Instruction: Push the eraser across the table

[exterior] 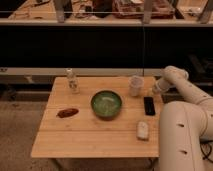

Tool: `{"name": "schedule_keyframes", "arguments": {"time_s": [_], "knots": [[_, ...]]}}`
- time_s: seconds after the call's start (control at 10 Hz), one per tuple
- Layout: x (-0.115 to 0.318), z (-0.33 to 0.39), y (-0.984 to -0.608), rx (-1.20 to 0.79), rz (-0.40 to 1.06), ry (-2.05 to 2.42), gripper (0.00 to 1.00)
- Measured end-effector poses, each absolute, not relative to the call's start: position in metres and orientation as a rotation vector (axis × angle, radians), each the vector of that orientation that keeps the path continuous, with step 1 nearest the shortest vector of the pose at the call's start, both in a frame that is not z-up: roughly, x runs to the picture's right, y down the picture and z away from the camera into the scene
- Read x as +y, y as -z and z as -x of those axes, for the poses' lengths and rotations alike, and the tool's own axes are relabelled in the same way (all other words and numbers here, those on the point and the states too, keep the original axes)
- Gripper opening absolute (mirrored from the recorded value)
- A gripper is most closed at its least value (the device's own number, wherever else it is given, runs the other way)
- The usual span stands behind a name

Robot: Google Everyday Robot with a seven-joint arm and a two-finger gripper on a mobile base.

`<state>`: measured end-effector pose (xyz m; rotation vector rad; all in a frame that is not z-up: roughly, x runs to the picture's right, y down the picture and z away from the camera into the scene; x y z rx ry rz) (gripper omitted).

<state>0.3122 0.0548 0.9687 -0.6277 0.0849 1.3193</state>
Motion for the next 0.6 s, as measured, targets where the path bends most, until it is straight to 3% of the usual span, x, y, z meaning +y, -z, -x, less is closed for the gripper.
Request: {"name": "schedule_keyframes", "arguments": {"time_s": [0.3, 0.6], "knots": [[0.115, -0.297, -0.910, 0.121, 0.822, -1.140, 0.00], [0.149, -0.310, -0.869, 0.198, 0.931, -1.083, 0.00]]}}
